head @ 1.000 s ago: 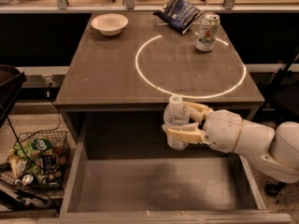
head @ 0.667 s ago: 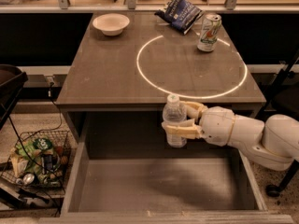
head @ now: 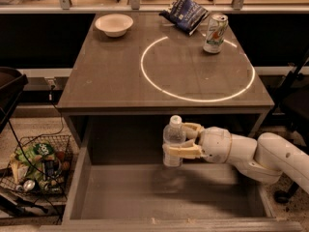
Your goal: Place blue plastic bottle into top drawer
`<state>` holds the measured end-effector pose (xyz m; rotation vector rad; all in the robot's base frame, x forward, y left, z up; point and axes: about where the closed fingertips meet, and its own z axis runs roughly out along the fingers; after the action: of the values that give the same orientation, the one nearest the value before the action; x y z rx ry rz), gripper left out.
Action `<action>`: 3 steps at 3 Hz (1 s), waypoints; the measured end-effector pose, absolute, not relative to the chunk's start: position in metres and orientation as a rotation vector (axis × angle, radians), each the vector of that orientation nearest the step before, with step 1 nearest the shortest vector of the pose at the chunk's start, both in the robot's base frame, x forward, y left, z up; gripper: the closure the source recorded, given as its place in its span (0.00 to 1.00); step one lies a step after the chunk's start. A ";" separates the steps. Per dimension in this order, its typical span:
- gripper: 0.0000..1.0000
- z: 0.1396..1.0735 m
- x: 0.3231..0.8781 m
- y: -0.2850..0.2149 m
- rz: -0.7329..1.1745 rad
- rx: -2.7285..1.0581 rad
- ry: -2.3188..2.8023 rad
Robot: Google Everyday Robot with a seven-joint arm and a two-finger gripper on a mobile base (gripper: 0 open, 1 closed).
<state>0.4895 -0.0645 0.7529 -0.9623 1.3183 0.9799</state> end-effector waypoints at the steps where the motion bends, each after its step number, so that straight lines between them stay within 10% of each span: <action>1: 1.00 0.743 0.474 -0.060 1.018 -0.962 1.308; 3: 1.00 0.744 0.464 -0.056 1.027 -1.008 1.354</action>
Offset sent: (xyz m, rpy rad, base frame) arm -0.0325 0.0067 -0.0120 -0.0294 0.0463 0.0524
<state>0.4641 -0.0557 0.7444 -1.0081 1.3543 1.0266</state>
